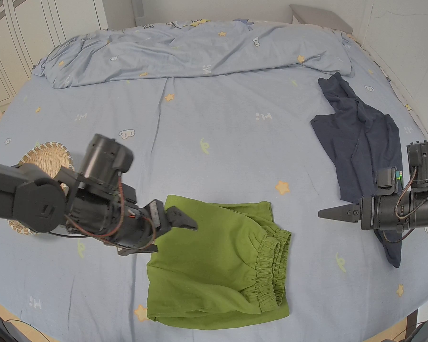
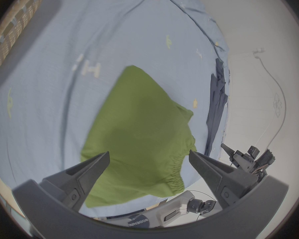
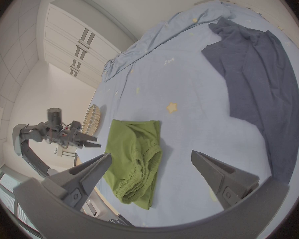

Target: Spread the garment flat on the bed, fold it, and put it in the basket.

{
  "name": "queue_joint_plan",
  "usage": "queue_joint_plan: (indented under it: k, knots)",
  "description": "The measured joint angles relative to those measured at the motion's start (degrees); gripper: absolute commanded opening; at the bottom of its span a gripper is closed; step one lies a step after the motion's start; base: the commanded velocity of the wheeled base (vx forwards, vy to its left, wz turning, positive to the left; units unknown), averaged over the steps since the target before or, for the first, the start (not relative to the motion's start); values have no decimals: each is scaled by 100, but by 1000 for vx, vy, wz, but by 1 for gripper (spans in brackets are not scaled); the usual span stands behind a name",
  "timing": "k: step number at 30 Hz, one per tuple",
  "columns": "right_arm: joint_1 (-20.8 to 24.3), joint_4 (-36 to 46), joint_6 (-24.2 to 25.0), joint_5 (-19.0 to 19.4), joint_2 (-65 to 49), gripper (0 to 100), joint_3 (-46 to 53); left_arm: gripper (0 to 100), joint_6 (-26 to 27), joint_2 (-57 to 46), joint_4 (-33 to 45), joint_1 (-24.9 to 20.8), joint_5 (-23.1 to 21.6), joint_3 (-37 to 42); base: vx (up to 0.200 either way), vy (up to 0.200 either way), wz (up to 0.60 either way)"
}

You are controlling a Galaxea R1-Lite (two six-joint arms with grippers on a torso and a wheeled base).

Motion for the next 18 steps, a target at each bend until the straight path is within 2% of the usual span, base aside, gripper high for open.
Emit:
queue_joint_plan:
  k: [5,8,13,18]
  knots:
    - [285,0,0,-5,-35,100,78,100,723,-161,-1428,978,-791,1003,0,0,0]
    - [379,-4,6,-2,-55,100,113,100,950,-105,-2231,1320,-1037,1425,0,0,0]
    - [464,-16,20,-5,-80,100,152,100,1182,304,-3112,1587,-1261,1963,0,0,0]
    - [491,-33,28,-5,-99,100,168,100,1270,702,-3500,1509,-1310,2277,0,0,0]
